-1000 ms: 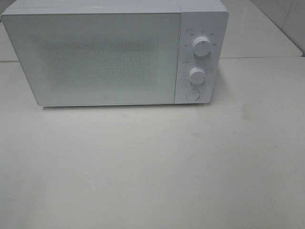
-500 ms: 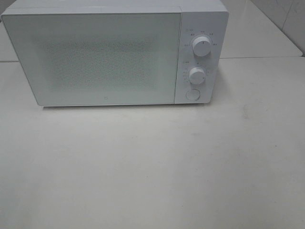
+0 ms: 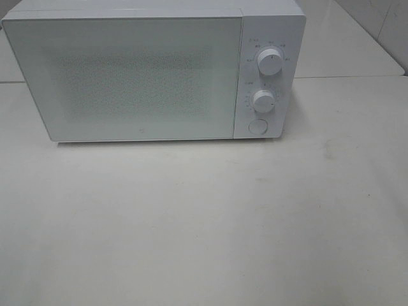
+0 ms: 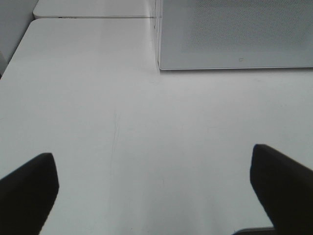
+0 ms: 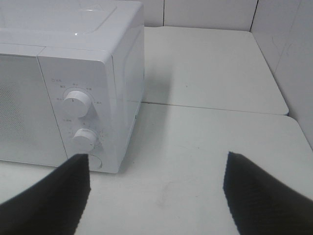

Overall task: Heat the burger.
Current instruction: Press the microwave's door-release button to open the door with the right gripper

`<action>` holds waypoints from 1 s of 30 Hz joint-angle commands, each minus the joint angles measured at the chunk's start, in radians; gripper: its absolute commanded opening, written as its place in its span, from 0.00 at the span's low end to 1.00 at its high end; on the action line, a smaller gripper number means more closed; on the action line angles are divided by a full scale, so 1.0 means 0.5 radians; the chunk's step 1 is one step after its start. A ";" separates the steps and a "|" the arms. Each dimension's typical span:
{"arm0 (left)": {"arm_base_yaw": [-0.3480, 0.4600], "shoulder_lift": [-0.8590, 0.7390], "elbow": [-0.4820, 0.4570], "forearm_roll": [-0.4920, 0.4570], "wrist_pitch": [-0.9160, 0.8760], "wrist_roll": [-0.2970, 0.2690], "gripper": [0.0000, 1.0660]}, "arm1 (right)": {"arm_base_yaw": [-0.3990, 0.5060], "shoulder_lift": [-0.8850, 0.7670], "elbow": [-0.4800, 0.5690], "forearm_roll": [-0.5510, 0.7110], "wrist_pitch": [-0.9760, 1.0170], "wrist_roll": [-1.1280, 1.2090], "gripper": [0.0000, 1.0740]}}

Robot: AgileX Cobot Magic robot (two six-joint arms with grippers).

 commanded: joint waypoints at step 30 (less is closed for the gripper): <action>0.006 -0.012 0.006 -0.004 -0.026 0.000 0.94 | -0.008 1.174 0.306 0.068 -1.944 -0.040 0.70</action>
